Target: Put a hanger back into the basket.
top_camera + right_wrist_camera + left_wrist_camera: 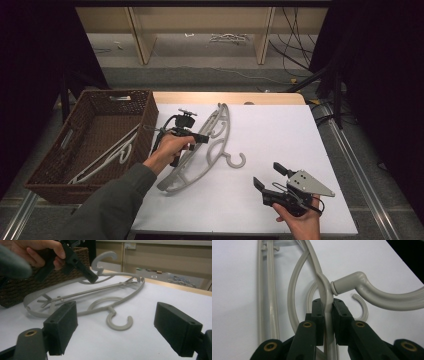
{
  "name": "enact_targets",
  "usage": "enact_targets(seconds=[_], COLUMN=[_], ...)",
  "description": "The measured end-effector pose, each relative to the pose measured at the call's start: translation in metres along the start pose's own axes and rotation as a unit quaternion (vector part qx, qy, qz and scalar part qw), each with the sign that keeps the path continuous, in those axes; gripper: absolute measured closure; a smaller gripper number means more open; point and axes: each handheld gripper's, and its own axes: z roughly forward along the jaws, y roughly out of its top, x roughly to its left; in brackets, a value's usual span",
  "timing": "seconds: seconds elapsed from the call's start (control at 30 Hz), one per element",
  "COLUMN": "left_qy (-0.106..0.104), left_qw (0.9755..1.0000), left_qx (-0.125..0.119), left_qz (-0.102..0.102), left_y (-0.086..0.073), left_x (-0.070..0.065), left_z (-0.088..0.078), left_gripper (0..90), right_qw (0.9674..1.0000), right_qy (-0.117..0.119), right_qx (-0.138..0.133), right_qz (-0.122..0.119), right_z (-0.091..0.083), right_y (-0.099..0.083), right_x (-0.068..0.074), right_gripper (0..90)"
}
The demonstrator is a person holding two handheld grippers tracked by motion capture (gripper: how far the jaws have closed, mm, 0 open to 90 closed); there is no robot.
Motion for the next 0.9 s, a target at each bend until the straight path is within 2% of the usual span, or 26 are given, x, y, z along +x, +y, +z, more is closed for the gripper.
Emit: enact_targets(seconds=[0.1, 0.17, 0.23, 0.33, 0.53, 0.9], left_qy=[0.001, 0.006, 0.005, 0.006, -0.008, -0.041], left_qw=[1.0000, 0.9999, 0.9997, 0.9997, 0.9990, 0.9971], left_qx=[-0.006, -0.010, -0.018, -0.023, -0.042, -0.063], left_qz=[-0.006, -0.004, -0.012, -0.005, -0.008, 0.015], left_y=[0.001, 0.001, 0.002, 0.002, 0.001, 0.002], left_x=[0.003, 0.004, 0.004, 0.002, 0.000, -0.021], left_z=[-0.006, -0.011, -0.015, -0.021, -0.034, -0.055], left_gripper=[80.8, 80.9, 81.0, 80.9, 81.0, 81.0], right_qw=[1.0000, 1.0000, 1.0000, 1.0000, 1.0000, 0.9999], right_qy=[-0.004, -0.004, -0.004, -0.004, -0.005, -0.005], right_qx=[0.006, 0.005, 0.005, 0.004, 0.006, 0.007], right_qz=[-0.005, 0.000, -0.003, -0.002, -0.005, -0.006], right_z=[0.000, -0.001, 0.000, 0.000, 0.000, 0.001], right_y=[0.000, 0.000, 0.000, 0.000, 0.000, 0.000], right_x=[0.000, 0.000, 0.000, 0.000, 0.000, 0.001], right_gripper=[20.0, 19.9, 20.0, 19.9, 19.9, 19.9])
